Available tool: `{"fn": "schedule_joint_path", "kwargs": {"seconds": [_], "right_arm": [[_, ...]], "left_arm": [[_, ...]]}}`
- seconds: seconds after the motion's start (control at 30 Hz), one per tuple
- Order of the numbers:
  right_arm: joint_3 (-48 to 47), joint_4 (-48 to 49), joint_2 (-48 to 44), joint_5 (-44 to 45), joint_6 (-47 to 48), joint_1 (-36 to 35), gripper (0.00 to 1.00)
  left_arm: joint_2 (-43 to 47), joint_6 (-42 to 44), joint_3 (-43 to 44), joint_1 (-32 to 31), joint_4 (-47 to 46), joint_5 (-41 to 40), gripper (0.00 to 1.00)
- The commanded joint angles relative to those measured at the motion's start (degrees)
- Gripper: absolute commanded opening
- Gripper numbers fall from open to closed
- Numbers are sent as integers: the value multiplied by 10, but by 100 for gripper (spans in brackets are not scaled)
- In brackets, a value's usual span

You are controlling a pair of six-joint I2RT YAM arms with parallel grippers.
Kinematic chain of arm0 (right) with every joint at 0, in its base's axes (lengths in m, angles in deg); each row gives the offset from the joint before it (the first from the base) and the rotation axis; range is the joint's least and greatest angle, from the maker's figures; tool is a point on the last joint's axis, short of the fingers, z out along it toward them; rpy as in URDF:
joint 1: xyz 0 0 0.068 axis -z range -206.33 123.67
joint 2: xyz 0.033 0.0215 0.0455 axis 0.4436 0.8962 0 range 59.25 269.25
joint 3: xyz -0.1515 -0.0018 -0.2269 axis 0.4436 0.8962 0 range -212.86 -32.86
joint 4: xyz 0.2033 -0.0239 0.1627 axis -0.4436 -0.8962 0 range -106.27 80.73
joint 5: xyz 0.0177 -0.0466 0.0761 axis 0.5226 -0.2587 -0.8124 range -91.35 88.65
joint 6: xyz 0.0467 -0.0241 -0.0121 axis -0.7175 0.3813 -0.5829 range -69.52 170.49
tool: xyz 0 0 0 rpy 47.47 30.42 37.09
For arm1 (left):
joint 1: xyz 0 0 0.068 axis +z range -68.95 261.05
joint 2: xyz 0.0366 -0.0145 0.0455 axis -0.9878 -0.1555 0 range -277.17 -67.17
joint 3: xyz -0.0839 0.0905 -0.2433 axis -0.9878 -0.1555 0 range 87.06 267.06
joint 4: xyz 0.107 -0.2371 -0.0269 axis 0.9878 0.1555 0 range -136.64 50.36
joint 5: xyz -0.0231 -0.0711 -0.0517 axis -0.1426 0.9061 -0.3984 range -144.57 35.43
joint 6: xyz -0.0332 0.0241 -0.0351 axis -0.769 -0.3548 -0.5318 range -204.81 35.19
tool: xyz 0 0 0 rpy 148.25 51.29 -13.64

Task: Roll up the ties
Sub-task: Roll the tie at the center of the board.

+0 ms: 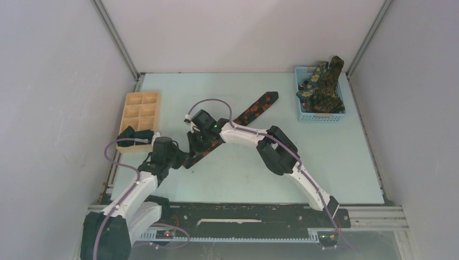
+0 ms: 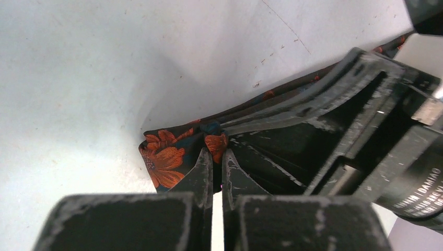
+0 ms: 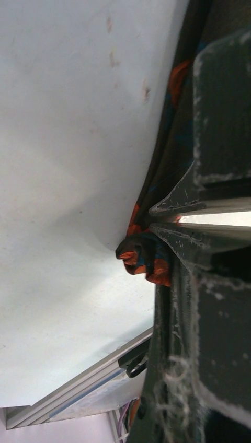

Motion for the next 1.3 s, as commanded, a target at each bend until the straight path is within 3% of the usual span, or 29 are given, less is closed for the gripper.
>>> {"fn": "schedule_joint_path", "kwargs": {"seconds": [0.0,0.47,0.57,0.7,0.83,1.0,1.27], "right_arm": [[20,-1,-78,17,21,12,14],[86,12,-134,25,24,40,16],[88,13,-133,24,24,39,16],[87,14,-133,23,24,37,17],[87,15,-132,21,23,36,18],[86,15,-132,18,26,33,23],[71,2,-115,17,30,23,31]], "left_arm": [[-14,10,5,0,-21,27,0],[-59,11,-17,0,-81,47,1],[-65,13,-22,0,-101,58,10],[-68,16,-31,0,-129,74,39],[-69,13,-40,0,-144,74,48],[-64,5,-47,0,-156,68,42],[-57,-1,-59,-1,-162,62,12]]}}
